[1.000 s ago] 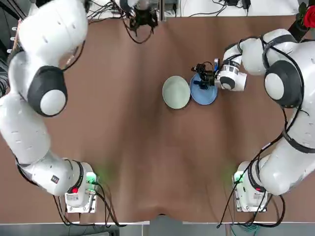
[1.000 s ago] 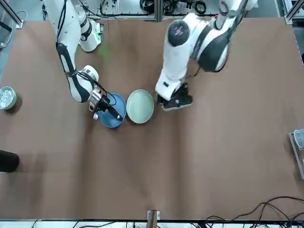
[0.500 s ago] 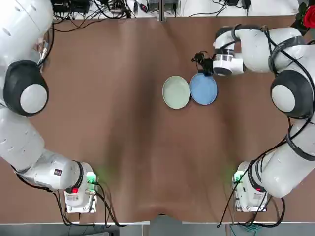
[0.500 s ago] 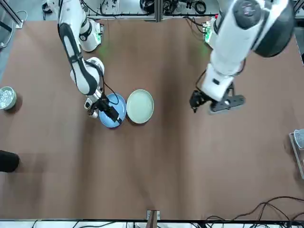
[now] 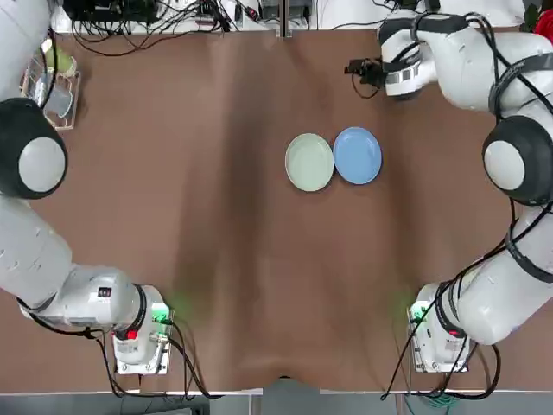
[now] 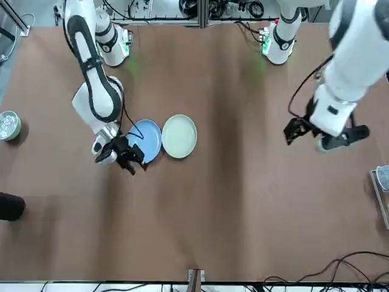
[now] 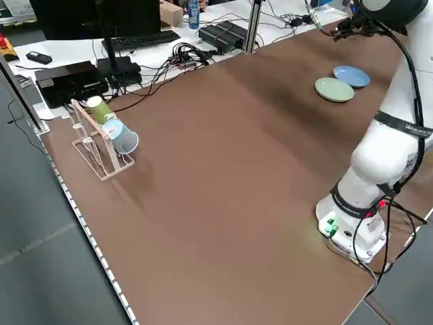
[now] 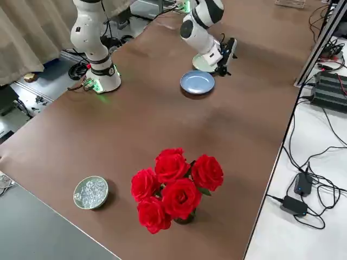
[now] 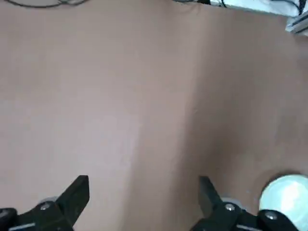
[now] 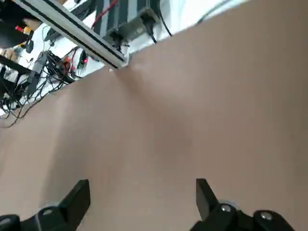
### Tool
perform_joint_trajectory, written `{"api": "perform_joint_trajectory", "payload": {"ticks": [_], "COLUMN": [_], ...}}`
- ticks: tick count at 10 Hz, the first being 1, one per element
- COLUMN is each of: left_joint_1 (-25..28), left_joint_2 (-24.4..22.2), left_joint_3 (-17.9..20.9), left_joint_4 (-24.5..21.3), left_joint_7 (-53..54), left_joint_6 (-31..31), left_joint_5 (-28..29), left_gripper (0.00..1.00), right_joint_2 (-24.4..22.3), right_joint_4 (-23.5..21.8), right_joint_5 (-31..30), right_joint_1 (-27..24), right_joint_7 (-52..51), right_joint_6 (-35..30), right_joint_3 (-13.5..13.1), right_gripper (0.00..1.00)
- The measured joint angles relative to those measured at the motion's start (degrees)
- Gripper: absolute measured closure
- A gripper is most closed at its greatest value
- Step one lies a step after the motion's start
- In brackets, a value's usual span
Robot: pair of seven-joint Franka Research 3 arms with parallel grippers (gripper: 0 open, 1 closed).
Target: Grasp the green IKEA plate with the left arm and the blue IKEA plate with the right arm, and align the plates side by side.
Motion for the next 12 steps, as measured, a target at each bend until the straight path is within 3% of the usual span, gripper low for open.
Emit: {"api": "perform_joint_trajectory", "payload": {"ticks": [2, 4, 6, 8, 10, 12], "left_joint_1": [0.3, 0.4, 0.4, 0.4, 0.4, 0.3], "left_joint_2": [-2.6, -5.9, -9.9, -12.7, -14.0, -14.3], "left_joint_3": [3.4, 7.6, 10.2, 12.6, 13.2, 13.1], "left_joint_4": [-0.2, -2.1, -6.2, -9.5, -10.8, -11.0], "left_joint_7": [8.6, 14.9, 21.7, 27.0, 27.6, 27.6], "left_joint_6": [-2.2, -3.3, -3.3, -3.6, -5.6, -6.3], "left_joint_5": [-1.6, -2.9, -3.8, -5.3, -5.4, -5.5], "left_gripper": [0.0, 0.0, 0.0, 0.0, 0.0, 0.0], "right_joint_2": [0.2, 0.2, 0.2, -1.5, -6.0, -10.8], "right_joint_4": [3.6, 7.9, 11.0, 16.9, 18.7, 19.4], "right_joint_5": [-18.6, -29.9, -44.6, -61.2, -76.6, -81.8], "right_joint_1": [-6.6, -13.4, -14.8, -16.2, -18.2, -19.7], "right_joint_7": [0.8, 1.3, 7.8, 22.4, 40.3, 50.3], "right_joint_6": [-9.3, -20.4, -31.1, -43.0, -48.8, -55.1], "right_joint_3": [0.0, -0.5, -4.7, -8.1, -8.2, -6.3], "right_gripper": [0.02, 0.01, 0.02, 0.02, 0.02, 0.0]}}
